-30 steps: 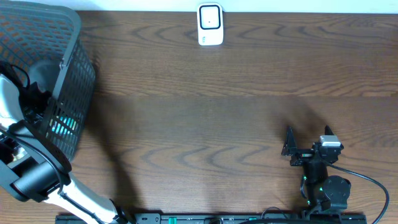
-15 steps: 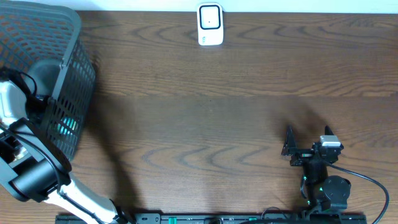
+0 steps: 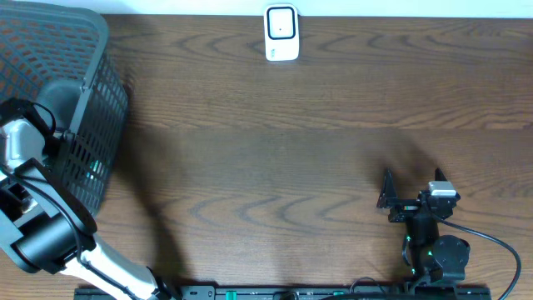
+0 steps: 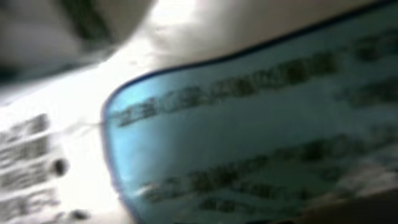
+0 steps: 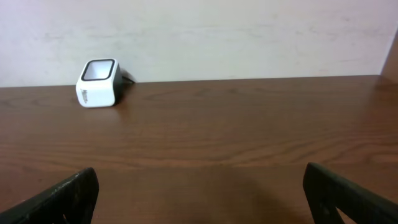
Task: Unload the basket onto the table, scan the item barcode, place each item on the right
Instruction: 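Lift the tissue pack out and carry it toward the white scanner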
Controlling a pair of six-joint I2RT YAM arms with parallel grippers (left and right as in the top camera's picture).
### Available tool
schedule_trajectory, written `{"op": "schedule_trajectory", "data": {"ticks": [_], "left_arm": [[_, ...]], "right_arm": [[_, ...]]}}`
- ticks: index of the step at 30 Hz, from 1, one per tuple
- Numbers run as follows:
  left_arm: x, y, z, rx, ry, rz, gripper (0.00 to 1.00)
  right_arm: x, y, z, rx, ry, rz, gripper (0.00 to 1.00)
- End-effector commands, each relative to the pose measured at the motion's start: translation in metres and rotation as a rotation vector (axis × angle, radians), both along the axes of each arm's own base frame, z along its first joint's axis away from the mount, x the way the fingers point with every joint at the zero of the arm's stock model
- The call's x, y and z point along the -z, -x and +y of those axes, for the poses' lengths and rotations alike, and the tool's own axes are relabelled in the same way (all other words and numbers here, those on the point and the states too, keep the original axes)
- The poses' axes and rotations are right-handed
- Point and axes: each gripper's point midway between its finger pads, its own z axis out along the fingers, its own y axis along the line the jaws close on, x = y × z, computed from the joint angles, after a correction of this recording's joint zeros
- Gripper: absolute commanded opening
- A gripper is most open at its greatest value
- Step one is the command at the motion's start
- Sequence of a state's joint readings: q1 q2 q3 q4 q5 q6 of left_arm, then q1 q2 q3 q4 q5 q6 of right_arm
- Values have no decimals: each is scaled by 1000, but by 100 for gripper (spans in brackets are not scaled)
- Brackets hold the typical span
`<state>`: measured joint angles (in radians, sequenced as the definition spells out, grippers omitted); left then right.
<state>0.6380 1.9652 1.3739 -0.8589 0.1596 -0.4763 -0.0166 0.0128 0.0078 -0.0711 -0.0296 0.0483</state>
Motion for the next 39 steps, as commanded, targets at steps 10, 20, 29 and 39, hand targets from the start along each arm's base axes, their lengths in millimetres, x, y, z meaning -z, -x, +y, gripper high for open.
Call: {"op": "schedule_trajectory", "data": {"ticks": [10, 20, 29, 39], "left_arm": [[-66, -9, -3, -2, 3, -77, 8], [-230, -33, 1, 28, -255, -532, 8], [-409, -16, -50, 183, -498, -1113, 7], [-438, -30, -179, 539, -271, -1315, 8]], "right_arm": [[1, 0, -1, 6, -3, 4, 99], [1, 0, -1, 5, -3, 4, 99], [1, 0, -1, 5, -3, 4, 99], [1, 0, -1, 5, -3, 4, 99]]}}
